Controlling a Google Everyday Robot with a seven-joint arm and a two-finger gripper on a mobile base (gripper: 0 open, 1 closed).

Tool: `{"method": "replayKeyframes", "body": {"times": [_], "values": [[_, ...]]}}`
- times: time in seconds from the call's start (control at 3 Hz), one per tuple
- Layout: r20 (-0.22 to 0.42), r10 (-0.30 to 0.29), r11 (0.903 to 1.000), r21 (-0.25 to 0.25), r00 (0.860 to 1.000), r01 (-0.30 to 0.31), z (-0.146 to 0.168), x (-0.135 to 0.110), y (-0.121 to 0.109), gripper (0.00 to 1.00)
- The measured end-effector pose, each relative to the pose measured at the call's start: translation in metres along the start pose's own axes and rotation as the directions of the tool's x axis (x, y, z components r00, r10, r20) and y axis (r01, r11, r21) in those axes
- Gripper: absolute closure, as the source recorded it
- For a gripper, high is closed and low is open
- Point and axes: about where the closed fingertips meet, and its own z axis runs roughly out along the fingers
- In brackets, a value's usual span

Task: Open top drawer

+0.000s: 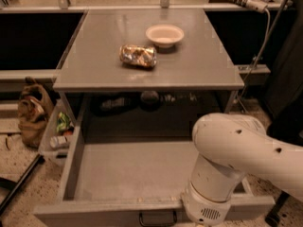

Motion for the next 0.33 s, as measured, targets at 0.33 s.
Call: {"method": "replayKeyframes", "body": {"times": [0.33], "values": [[0.000,0.000,1.0000,0.000,1.000,0.000,-0.0002,-0.0001,-0.0004,0.00]]}}
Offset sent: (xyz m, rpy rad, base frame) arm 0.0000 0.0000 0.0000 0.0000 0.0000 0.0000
